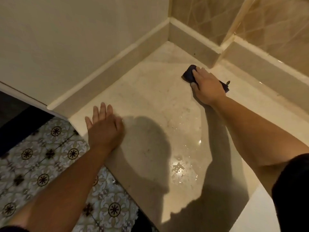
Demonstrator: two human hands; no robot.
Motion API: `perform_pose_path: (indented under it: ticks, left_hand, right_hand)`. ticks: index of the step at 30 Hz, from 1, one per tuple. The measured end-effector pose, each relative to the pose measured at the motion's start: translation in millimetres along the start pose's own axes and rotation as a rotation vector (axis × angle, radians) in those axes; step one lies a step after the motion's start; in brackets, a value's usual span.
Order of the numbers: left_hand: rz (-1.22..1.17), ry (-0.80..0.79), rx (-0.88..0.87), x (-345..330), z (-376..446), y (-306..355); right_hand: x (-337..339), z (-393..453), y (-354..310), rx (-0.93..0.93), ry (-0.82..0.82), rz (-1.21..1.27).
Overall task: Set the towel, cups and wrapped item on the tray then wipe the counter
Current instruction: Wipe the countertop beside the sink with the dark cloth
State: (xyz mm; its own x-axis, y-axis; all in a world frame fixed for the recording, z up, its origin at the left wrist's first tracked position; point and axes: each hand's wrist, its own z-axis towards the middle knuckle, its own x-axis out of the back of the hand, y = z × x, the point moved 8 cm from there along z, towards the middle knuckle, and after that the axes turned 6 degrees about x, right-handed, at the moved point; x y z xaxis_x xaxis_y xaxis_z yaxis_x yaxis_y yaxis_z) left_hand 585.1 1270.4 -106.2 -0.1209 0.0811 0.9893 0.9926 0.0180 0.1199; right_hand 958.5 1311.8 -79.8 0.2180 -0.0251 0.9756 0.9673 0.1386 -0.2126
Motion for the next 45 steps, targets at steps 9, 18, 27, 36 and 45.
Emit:
perform_pose_path:
  ticks: [9,18,27,36,45]
  left_hand:
    - [-0.002,0.002,-0.007,-2,-1,0]
    - [0.019,-0.09,0.009,-10,2,-4]
    - [0.014,-0.088,-0.031,-4,-4,-2]
    - [0.024,-0.072,-0.005,-5,-1,-2]
    - [0.016,-0.032,0.02,-6,4,-5]
  right_hand:
    - [-12,-65,-103,0.184,-0.034,0.098]
    - [-46,-247,-295,0.261,0.002,0.38]
    - [-53,-287,-314,-0.737,-0.21,2.088]
    - [47,-264,-80,-0.978,0.409,1.845]
    - [67,-159,130,-0.661,0.222,0.359]
